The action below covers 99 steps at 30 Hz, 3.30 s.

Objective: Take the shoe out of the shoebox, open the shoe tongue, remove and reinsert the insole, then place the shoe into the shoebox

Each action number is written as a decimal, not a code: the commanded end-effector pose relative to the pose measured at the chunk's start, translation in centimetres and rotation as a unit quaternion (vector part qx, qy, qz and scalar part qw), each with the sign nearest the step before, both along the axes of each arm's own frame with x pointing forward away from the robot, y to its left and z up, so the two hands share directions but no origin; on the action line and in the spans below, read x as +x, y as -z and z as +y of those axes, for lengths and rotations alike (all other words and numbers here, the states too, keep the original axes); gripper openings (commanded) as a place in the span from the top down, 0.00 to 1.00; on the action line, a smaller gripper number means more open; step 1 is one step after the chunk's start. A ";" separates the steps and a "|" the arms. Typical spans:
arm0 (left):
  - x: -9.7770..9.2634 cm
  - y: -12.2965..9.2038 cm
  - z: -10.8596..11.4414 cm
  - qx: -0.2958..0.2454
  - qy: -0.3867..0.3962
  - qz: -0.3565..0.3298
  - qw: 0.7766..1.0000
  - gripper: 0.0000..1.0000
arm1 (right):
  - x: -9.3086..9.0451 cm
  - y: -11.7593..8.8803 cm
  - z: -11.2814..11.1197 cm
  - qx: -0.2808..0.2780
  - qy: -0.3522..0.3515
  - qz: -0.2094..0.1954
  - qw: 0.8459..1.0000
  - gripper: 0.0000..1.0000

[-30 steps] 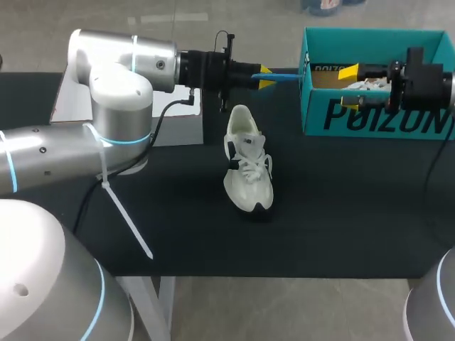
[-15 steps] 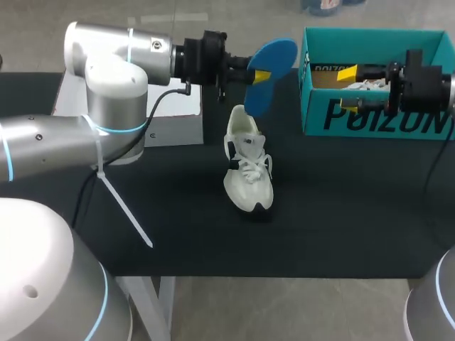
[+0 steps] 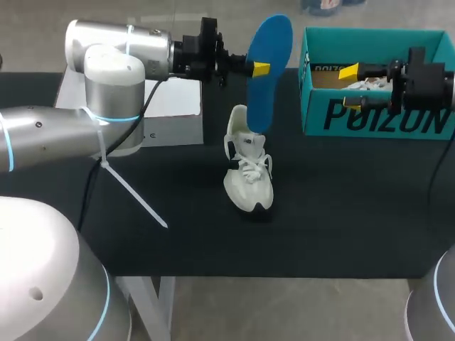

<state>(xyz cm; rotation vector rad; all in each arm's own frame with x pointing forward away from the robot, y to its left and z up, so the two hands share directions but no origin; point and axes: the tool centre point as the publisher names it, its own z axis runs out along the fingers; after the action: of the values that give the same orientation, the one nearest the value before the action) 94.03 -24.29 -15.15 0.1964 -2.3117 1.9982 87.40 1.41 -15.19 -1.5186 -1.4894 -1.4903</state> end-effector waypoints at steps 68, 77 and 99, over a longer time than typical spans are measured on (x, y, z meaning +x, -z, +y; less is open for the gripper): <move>0.0 0.6 -3.2 -0.120 -0.004 0.730 0.673 1.00 | 4.0 -10.2 3.5 -0.578 0.118 0.162 0.791 0.00; -0.4 -0.7 -3.9 -0.114 0.001 0.717 0.688 1.00 | 5.5 -10.7 6.3 -0.606 0.096 0.168 0.772 0.00; 1.7 -1.1 -3.8 -0.131 -0.018 0.699 0.703 1.00 | 3.9 -10.4 7.8 -0.597 0.057 0.153 0.785 0.00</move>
<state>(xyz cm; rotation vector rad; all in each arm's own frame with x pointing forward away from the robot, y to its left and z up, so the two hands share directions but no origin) 95.47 -27.77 -13.80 1.2091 -0.9859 1.2110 91.61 9.57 -4.53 -2.3870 -2.2664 -0.0768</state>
